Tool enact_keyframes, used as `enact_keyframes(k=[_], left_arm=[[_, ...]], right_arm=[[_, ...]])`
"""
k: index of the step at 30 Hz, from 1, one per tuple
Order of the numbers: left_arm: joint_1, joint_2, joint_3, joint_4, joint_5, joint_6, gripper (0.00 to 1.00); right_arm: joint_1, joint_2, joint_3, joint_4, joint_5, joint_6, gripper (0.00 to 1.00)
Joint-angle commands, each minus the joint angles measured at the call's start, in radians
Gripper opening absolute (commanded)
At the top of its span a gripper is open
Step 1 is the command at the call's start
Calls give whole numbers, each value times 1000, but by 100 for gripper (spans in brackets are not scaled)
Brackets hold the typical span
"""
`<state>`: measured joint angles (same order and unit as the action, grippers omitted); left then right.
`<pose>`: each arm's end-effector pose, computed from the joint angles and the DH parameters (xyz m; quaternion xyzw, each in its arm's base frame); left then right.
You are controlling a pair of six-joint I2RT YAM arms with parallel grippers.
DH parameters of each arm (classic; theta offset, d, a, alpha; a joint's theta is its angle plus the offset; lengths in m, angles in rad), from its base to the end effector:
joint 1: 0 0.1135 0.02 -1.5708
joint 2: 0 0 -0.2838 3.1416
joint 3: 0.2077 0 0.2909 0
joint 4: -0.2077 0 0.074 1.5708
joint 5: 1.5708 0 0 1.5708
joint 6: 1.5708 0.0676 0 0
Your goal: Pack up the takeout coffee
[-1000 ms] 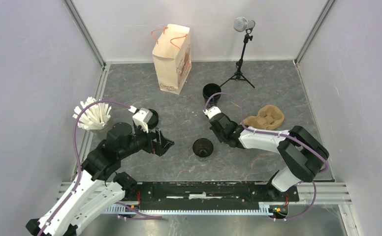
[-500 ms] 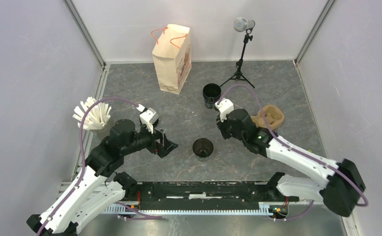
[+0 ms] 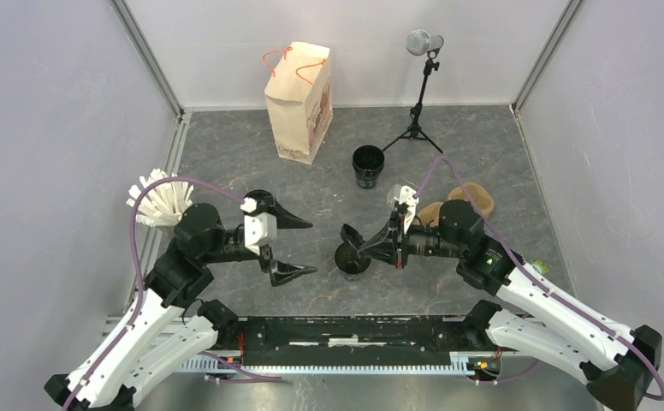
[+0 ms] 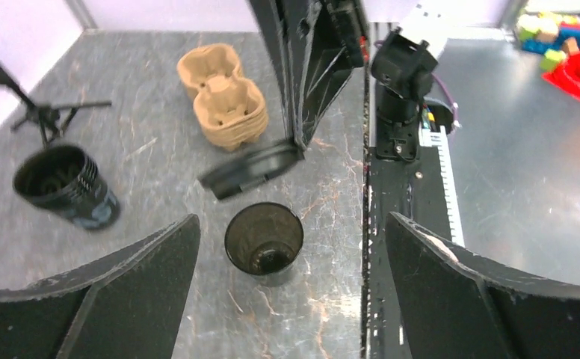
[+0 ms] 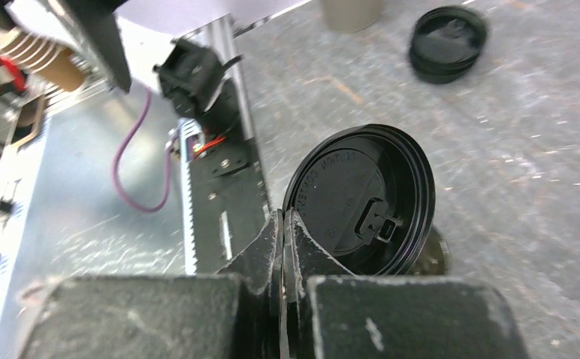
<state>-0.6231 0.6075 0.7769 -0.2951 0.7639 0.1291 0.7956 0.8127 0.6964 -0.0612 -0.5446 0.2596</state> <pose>0.1183 -0.1426 0.3672 0.4849 0.5569 -0.4211 0.5267 0.1460 0.1990 0.3229 -0.3620 0.6667 0.4894 0.4301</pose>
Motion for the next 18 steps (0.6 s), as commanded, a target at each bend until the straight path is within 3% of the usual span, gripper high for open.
enact_keyframes(k=[1, 4, 12, 18], left_arm=[[5, 41, 69, 37, 234, 291, 96], [0, 117, 126, -44, 315, 383, 86], [-80, 266, 148, -119, 296, 498, 85], [-179, 402, 250, -302, 227, 653, 83]], right_arm=[[-1, 1, -39, 41, -215, 46, 0], [2, 11, -47, 44, -238, 51, 0], [11, 8, -77, 150, -296, 108, 0], [19, 32, -64, 192, -327, 127, 0]])
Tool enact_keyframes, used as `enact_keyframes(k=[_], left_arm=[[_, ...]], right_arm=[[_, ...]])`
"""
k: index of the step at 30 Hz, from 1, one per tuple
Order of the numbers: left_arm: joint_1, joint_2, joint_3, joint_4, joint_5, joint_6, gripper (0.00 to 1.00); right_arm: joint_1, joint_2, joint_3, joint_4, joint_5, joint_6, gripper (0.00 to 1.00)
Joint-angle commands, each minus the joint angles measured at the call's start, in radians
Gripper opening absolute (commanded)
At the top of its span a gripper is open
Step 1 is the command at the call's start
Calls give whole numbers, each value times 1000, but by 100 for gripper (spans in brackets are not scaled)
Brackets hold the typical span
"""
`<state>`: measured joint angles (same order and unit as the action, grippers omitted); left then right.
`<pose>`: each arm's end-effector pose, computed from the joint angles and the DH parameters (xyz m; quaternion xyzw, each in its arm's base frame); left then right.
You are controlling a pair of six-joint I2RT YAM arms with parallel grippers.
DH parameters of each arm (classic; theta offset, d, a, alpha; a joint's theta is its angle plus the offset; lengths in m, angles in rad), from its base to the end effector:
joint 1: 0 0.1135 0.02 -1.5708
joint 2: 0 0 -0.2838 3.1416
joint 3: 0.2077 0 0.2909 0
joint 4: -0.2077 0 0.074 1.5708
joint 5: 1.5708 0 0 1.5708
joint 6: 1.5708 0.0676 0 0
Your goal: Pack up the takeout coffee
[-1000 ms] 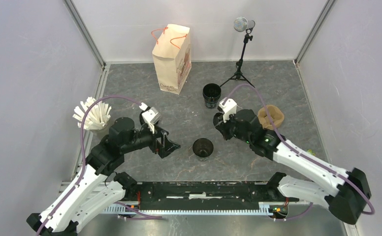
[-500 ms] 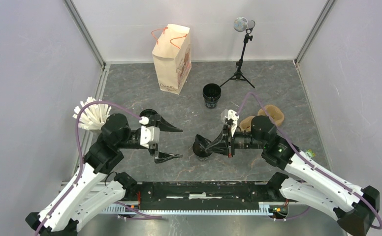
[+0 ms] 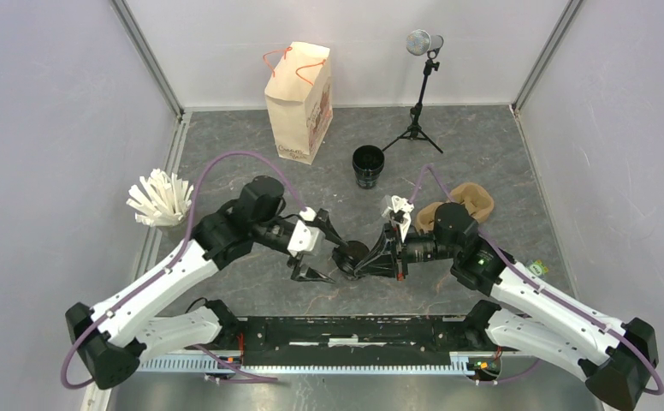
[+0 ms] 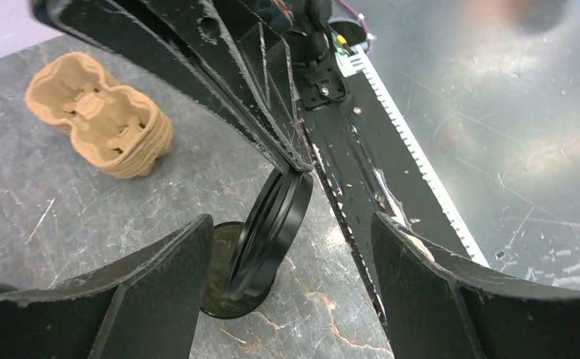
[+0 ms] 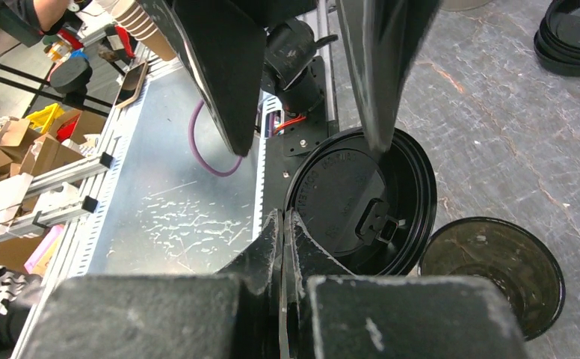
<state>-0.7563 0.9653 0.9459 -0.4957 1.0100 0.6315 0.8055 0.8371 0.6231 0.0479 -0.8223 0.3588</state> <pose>0.1352 -0.2063 0.3471 0.6709 0.4254 -0.4446 0.4139 0.1300 0.2068 0.3026 -0.4068 0.6251 0.5804 0.3269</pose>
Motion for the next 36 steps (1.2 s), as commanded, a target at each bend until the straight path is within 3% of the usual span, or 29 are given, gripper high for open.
enact_keyframes(k=[1, 7, 13, 17, 23, 28, 30, 31, 34, 36], left_arm=[[-55, 53, 84, -101, -23, 157, 83], [-104, 91, 96, -101, -79, 163, 77], [-120, 113, 111, -101, -92, 143, 58], [-120, 125, 135, -104, -119, 56, 38], [-119, 79, 118, -15, -181, -164, 25], [-120, -18, 8, 185, -253, -388, 21], [-120, -73, -68, 323, -313, -532, 20], [-120, -93, -100, 388, -345, -633, 20], [-120, -140, -167, 547, -475, -878, 20], [-120, -165, -195, 609, -557, -994, 21]], right_arm=[[10, 9, 9, 85, -53, 28, 0], [11, 0, 12, 80, -57, 22, 0], [11, 3, 15, 71, -60, 11, 0], [11, 0, 18, 63, -57, -4, 0], [11, -14, 70, -24, 13, -74, 4], [11, -62, 107, -98, 205, -122, 45], [11, -108, 96, -112, 356, -153, 64], [11, -132, 85, -104, 414, -172, 68], [10, -223, 8, -20, 547, -240, 98], [11, -275, -53, 72, 571, -306, 98]])
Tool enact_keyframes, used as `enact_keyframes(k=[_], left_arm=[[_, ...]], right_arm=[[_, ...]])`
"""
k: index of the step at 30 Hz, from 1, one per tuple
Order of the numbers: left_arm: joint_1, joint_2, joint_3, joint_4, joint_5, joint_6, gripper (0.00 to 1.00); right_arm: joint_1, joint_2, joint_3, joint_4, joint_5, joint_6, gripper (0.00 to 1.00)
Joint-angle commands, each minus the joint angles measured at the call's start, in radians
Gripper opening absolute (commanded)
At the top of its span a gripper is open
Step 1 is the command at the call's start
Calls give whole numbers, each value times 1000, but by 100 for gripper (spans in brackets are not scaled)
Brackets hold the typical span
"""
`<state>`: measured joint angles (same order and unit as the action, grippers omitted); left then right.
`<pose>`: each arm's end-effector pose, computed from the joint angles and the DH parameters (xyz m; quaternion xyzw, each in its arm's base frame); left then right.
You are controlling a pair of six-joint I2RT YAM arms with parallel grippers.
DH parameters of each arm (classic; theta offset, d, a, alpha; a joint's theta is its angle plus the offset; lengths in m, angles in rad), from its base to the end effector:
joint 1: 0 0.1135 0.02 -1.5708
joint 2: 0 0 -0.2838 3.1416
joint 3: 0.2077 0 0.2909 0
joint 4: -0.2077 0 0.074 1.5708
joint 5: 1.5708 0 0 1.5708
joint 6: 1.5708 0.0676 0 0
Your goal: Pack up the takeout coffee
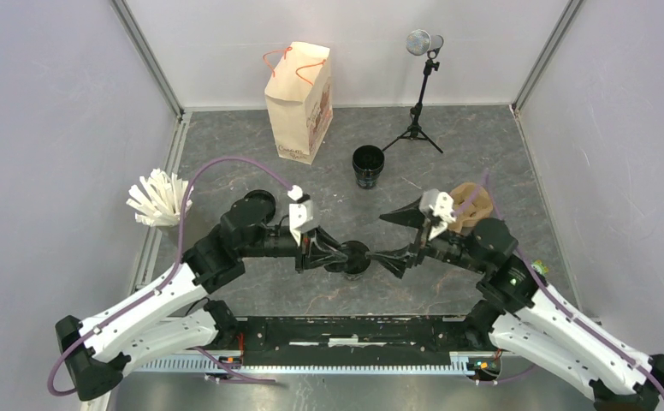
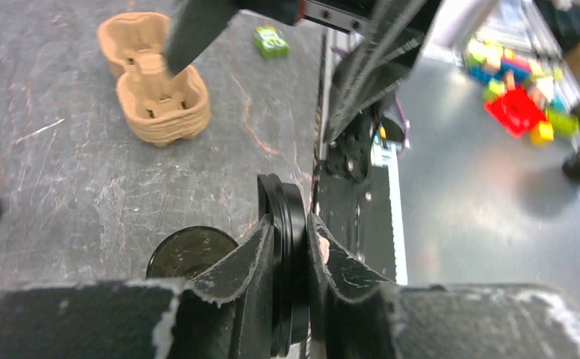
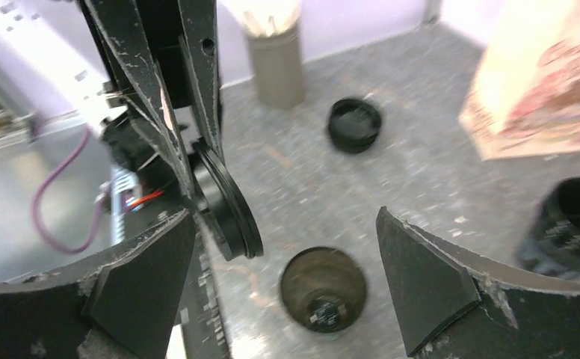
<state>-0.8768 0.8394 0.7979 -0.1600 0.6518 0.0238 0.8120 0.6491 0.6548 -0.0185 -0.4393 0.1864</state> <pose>0.1236 -0.2126 0.3473 0.5017 0.5726 -0.4736 0.4428 0.1260 0.1746 0.3449 -0.3594 0.6137 0.4644 0.5278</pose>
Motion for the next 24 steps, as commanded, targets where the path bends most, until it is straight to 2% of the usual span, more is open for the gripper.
enact_keyframes(k=[1, 6, 10, 12, 15, 17, 20, 24], left_arm=[[1, -49, -59, 298, -244, -433, 22], [1, -59, -46, 267, -414, -577, 23], [1, -60, -54, 249, -532, -719, 25], [1, -64, -66, 275, -546, -770, 25], [2, -74, -72, 299, -552, -794, 25], [1, -79, -72, 300, -561, -794, 25], [1, -78, -72, 300, -553, -789, 25], [2, -75, -73, 300, -532, -788, 25]], right_arm=[[5, -107, -117, 178, 192, -161, 98], [55, -111, -176, 306, 200, -283, 98], [200, -107, -201, 356, 330, -448, 98], [269, -85, -205, 377, 361, -541, 98], [337, -24, -189, 409, 410, -593, 98], [367, 7, -191, 450, 433, -620, 98], [403, 40, -193, 498, 551, -661, 98], [416, 73, -187, 519, 580, -679, 98]])
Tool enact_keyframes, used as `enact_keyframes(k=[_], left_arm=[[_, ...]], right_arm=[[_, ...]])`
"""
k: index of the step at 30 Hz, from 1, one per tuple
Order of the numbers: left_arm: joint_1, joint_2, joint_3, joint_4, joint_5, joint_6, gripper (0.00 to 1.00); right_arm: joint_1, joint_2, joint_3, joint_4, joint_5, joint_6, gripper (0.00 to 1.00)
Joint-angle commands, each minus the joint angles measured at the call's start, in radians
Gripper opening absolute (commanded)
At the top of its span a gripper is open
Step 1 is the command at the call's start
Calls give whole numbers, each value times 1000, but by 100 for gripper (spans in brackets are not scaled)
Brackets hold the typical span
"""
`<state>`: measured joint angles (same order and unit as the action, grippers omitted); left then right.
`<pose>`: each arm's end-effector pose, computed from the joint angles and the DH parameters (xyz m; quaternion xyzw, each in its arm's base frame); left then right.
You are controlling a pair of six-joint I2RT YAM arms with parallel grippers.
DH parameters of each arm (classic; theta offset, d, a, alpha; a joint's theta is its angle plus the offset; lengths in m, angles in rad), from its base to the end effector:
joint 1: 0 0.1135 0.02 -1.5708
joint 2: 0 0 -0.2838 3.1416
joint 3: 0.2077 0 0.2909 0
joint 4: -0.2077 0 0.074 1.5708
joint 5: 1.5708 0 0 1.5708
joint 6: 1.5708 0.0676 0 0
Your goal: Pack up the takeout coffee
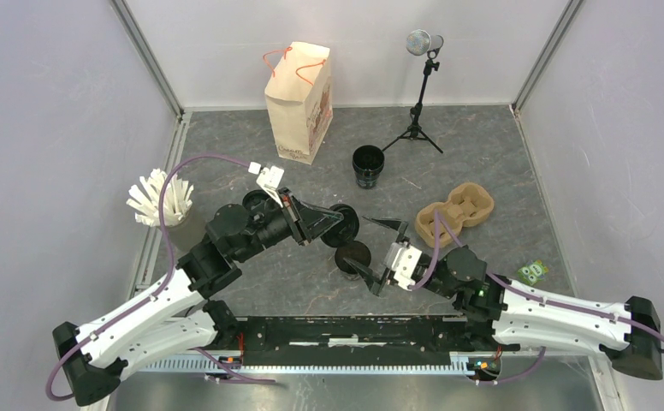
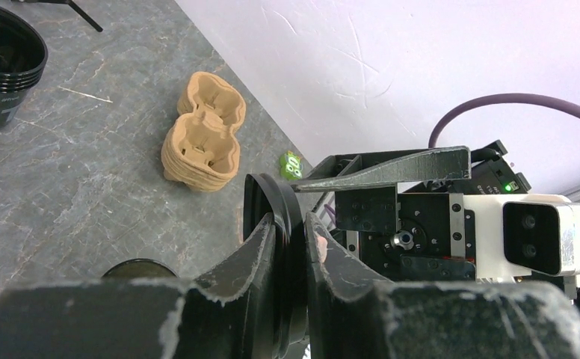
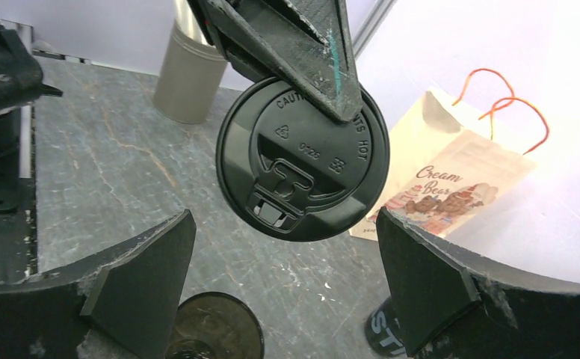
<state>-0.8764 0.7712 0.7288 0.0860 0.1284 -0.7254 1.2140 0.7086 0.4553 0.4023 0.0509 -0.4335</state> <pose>0.1497 -0.1933 0.3653 0.0983 0.6846 -0.5484 0.4699 0.0853 0.2191 0.3059 -0.4655 0.4574 0.2728 0.7069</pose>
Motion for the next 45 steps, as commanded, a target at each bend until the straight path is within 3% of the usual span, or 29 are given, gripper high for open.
enact_keyframes(k=[1, 14, 28, 34, 38, 45], left_arm=[[1, -4, -4, 54, -5, -36, 24], [1, 33, -6, 90, 91, -32, 24], [1, 32, -19, 90, 106, -18, 23], [1, 37, -18, 90, 105, -31, 23], [1, 36, -17, 98, 106, -39, 23], [1, 36, -20, 107, 106, -50, 23]], right_arm=[[15, 18, 13, 105, 90, -59, 98], [21, 90, 70, 67, 50, -12, 98], [23, 59, 29, 134, 93, -2, 98], [24, 64, 27, 151, 83, -2, 92], [24, 78, 29, 141, 60, -1, 98], [27, 92, 40, 138, 78, -1, 98]])
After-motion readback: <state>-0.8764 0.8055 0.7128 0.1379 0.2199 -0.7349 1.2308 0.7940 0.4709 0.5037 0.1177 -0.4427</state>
